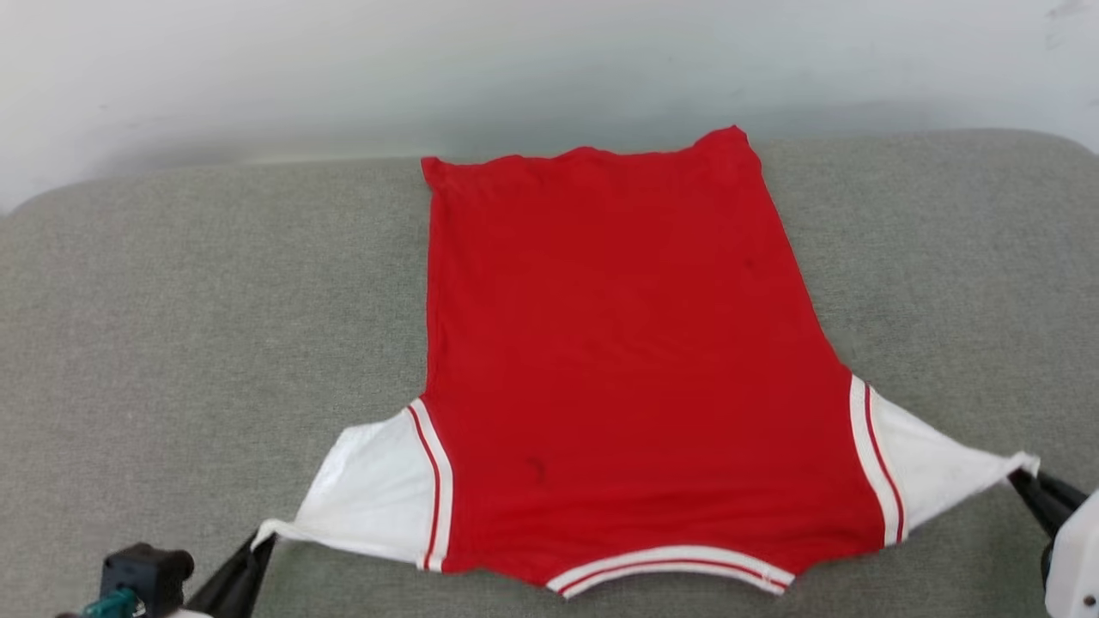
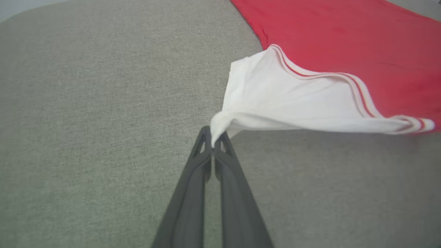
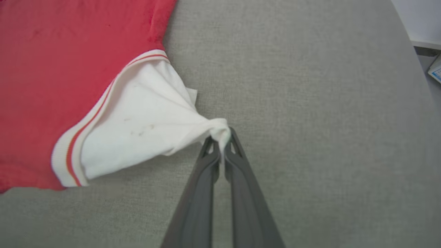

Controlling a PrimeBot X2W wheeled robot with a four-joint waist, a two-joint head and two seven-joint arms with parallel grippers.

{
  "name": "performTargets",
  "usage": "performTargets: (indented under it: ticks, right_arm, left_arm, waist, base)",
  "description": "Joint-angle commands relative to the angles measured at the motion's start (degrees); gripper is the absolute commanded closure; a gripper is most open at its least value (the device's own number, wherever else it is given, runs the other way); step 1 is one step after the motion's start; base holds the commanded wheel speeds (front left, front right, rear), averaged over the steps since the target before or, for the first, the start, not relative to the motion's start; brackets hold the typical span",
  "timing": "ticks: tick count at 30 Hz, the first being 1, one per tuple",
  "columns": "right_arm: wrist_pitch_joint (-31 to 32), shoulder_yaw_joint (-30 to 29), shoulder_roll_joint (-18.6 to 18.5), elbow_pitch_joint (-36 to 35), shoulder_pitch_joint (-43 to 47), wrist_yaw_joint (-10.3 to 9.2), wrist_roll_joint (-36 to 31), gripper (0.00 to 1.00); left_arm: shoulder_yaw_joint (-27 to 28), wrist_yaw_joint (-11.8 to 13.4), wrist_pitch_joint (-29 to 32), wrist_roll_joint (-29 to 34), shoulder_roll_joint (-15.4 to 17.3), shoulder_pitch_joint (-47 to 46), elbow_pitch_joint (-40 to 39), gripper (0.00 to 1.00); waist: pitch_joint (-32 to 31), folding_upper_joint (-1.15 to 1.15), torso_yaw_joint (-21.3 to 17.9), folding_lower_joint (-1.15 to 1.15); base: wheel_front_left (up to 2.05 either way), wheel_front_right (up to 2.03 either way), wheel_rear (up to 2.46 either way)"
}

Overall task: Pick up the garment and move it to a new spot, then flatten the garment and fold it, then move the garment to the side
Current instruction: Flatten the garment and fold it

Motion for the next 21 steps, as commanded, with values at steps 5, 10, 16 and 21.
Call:
performTargets:
  ticks: [5, 10, 16, 21]
  right_arm:
    - [3.15, -2.15, 1.58, -2.47, 6.61, -0.09, 2.73, 1.00]
    - [4.95, -3.11, 1.96, -3.74, 8.97, -0.09, 1.75, 1.00]
    - [6.91, -4.22, 2.88, -5.12, 6.34, -0.09, 2.53, 0.00]
    - [12.46, -8.40, 4.39, -7.42, 2.44, -0.07, 4.46, 0.00]
  left_arm:
    - [-0.97, 0.32, 1.92, -1.40, 0.32, 3.00, -1.33, 1.00]
    - [-2.81, -0.31, 4.50, -0.60, 1.77, 3.92, -2.50, 1.00]
    - [-3.21, 0.16, 5.20, -0.63, 0.71, 1.90, -6.15, 1.00]
    - [-4.14, -0.14, 7.02, 0.04, 0.67, 0.08, -10.41, 1.00]
  waist:
    - [-0.56, 0.00, 0.14, 0.02]
    - [-0.27, 0.00, 0.12, 0.02]
    - [1.10, 0.00, 0.86, 0.02]
    - [3.15, 0.00, 2.48, 0.02]
  base:
    - [0.00, 0.00, 0.00]
    - [0.00, 0.00, 0.00]
    - [0.00, 0.00, 0.00]
    - [0.00, 0.00, 0.00]
